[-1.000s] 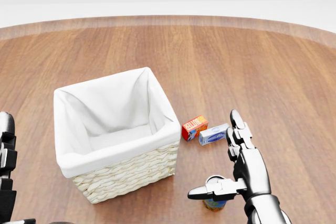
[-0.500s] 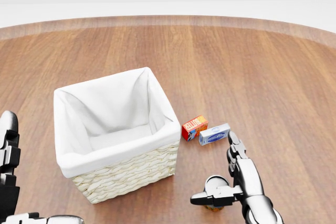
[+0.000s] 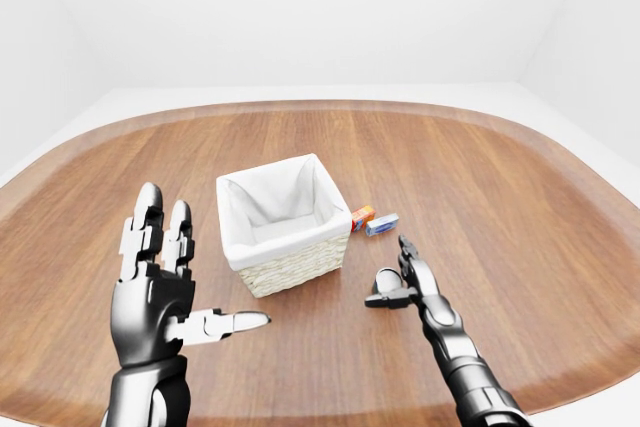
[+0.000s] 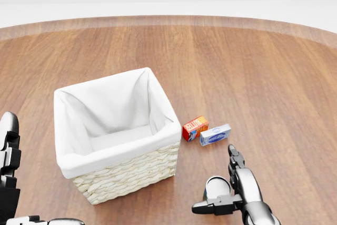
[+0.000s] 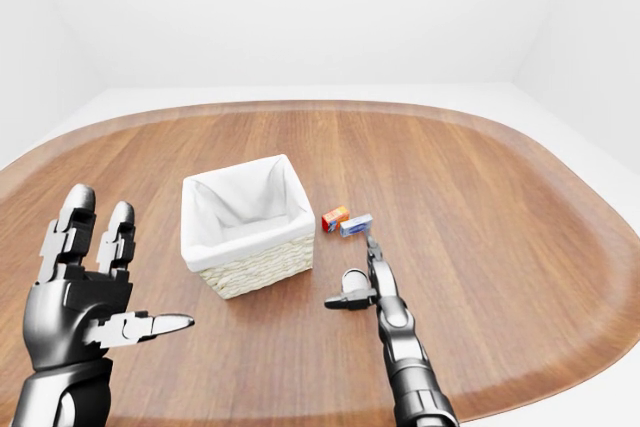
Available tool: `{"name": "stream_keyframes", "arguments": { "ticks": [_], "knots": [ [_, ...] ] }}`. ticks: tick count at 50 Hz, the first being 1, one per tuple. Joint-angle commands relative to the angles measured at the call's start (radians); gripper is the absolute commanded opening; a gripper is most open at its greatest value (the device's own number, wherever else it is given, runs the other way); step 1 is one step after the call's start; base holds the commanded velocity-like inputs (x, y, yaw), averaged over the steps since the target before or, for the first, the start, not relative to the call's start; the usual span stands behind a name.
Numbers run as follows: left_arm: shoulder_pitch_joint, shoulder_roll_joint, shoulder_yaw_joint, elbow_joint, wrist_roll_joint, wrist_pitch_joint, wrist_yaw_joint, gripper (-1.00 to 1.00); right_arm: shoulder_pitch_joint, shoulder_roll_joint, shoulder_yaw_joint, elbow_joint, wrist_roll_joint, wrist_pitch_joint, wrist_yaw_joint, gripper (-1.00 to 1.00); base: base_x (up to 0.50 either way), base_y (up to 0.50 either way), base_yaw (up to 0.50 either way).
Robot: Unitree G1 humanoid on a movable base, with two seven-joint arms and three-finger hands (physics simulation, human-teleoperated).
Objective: Pick up the alphabet soup and put it in the basket.
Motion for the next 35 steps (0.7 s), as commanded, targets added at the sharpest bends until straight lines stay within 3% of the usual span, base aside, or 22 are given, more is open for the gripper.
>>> {"name": "stream_keyframes", "arguments": {
  "ticks": [1, 13, 18, 35],
  "knots": [
    [0.013, -0.003, -0.008, -0.013, 0.002, -0.003, -0.003, 1.00, 0.001, -0.009, -0.003, 0.073, -0.018, 0.000, -0.009, 1.00, 0.00, 0.00, 0.00],
    [0.022, -0.002, -0.011, -0.019, -0.001, -0.008, -0.006, 1.00, -0.071, -0.013, 0.000, 0.275, -0.035, 0.000, -0.031, 1.00, 0.00, 0.00, 0.00],
    [0.035, -0.005, -0.026, -0.018, 0.009, -0.024, -0.009, 1.00, -0.085, -0.012, 0.004, 0.320, -0.042, 0.000, -0.040, 1.00, 0.00, 0.00, 0.00],
    [0.053, 0.002, -0.046, -0.016, 0.011, -0.043, -0.007, 1.00, -0.224, -0.028, -0.016, 0.531, -0.043, 0.000, -0.059, 1.00, 0.00, 0.00, 0.00]
  ]
}}
